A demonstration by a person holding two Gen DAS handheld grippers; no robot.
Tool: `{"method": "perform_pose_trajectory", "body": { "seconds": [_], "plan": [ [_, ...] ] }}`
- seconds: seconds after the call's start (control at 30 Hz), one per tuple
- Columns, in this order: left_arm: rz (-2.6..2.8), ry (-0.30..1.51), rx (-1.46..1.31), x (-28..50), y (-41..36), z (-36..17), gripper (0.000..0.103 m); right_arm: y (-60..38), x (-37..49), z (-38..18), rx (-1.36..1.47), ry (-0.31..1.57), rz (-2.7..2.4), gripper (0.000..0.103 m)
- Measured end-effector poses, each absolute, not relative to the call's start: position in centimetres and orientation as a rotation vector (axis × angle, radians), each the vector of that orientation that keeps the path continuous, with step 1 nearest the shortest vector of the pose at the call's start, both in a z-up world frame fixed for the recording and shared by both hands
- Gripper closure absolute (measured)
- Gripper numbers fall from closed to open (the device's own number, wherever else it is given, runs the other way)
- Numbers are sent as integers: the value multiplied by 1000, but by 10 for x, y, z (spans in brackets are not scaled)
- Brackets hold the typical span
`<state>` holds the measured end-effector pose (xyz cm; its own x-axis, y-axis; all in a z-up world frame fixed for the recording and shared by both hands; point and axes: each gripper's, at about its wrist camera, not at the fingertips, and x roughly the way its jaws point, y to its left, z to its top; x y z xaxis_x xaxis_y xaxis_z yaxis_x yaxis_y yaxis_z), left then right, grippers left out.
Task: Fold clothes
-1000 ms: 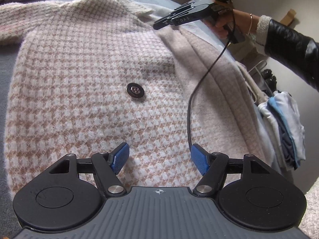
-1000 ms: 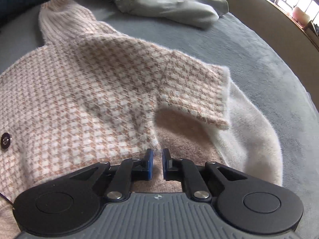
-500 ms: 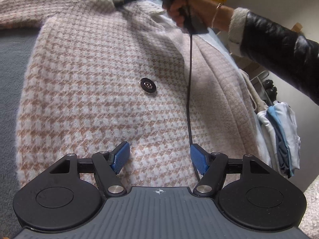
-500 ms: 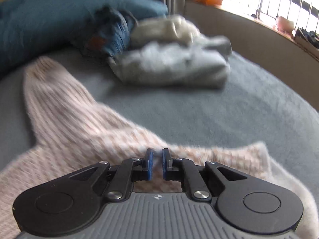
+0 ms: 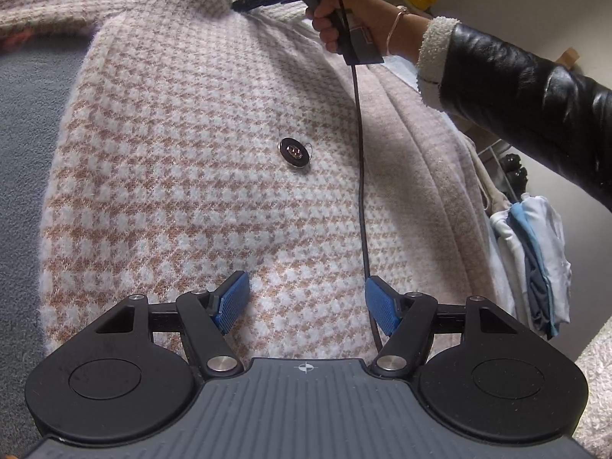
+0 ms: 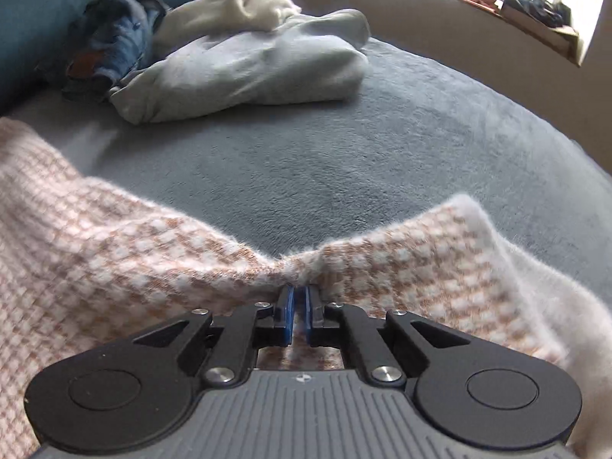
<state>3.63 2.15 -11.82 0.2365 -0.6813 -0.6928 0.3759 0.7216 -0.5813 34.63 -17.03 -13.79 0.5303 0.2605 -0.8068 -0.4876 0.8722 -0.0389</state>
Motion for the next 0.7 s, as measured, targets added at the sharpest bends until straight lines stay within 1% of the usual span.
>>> {"method": "perform_pose_trajectory", "body": {
  "seconds": [0.17,0.2,0.33,0.47,0.6,0.7],
  "plan": [
    [-746,1121,-331,37,22,-120,35,-202,354,-113,14,917,376,103],
    [-747,1121,-330,37,22,-120,35,-206,356,-108,49,922,368,100],
    [-753,1121,-329,37,23,-120,35,-199,355,-94,32,917,390,98],
    [-761,1121,-330,38,24,-121,35,-198,352,-93,20,928,364,98],
    [-784,1131,-376,44,35,-114,35,-234,329,-75,97,904,401,98],
    [-838,1050,-444,48,55,-94,35,-270,301,-46,96,850,422,98]
  ]
}}
